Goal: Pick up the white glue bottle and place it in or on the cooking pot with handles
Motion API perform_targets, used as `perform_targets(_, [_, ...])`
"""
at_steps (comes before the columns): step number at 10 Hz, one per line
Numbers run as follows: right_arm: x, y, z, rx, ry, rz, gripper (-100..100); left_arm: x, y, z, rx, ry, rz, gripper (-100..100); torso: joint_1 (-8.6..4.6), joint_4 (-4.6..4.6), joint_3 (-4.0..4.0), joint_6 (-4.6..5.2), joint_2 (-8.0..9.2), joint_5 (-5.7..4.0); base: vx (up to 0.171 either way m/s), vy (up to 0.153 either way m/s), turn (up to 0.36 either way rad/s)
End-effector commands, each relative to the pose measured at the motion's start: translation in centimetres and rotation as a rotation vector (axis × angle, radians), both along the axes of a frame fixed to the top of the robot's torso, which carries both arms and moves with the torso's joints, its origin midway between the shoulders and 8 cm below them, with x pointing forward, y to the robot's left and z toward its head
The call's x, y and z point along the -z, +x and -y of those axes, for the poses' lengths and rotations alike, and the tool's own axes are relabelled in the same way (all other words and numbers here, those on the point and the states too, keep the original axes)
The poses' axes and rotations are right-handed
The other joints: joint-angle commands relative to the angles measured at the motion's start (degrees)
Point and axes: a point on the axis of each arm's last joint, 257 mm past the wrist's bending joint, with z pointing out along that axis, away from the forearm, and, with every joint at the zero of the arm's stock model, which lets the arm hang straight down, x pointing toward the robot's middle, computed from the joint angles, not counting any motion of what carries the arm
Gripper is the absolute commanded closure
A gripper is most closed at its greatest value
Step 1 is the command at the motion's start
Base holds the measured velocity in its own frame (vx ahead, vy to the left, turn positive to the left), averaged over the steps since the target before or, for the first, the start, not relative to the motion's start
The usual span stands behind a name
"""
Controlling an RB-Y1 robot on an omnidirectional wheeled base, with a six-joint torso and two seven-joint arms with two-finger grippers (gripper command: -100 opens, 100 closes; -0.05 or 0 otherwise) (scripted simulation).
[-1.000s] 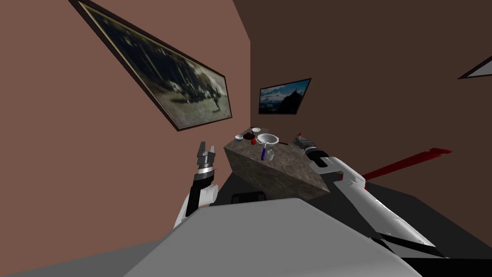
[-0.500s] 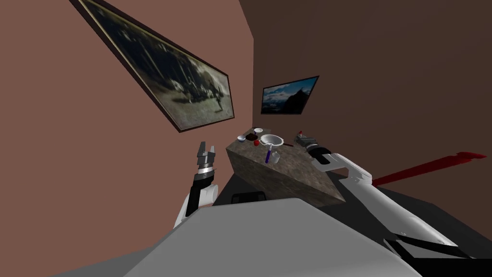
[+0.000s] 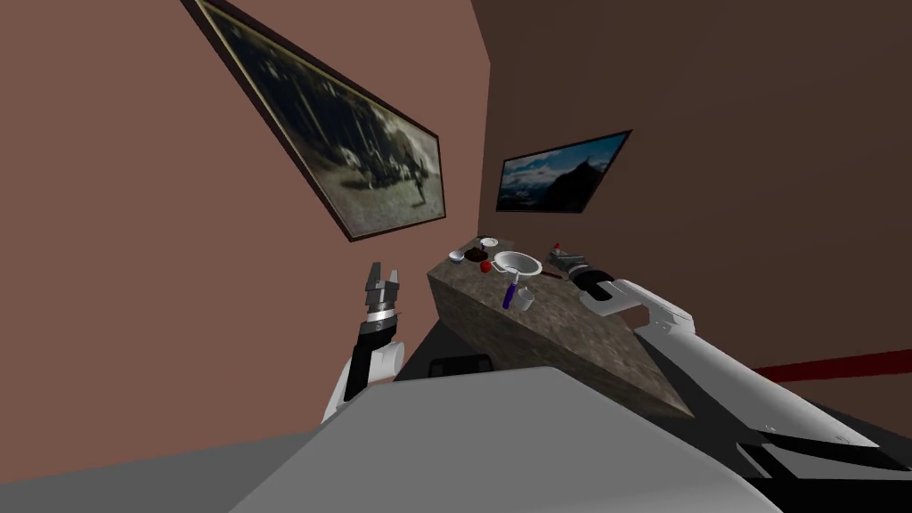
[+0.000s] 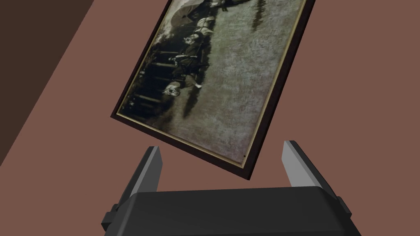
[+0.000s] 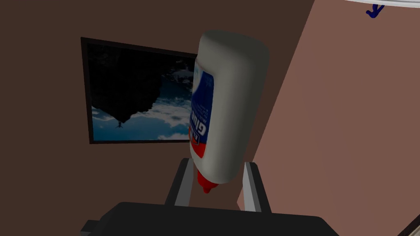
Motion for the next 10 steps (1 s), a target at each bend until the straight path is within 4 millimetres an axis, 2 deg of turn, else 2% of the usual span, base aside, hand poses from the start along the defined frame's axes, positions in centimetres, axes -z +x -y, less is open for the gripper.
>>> perform_targets(1, [0.4,0.2,0.7,0.010,0.009,-0.025,100,0.0,0.0,0.0,0.000,0.000,0.000,0,0.00,0.00,0.00,0.00,0.00,0.00,0.033,-0.005,0.228])
perform_targets(10, [3.2,-0.3,6.1,0.104,0.022,-0.171,100,0.0,0.0,0.0,0.000,0.000,0.000,0,-0.03,0.10,0.18,0.06,0.28,0.03,-0.004,-0.020,0.207])
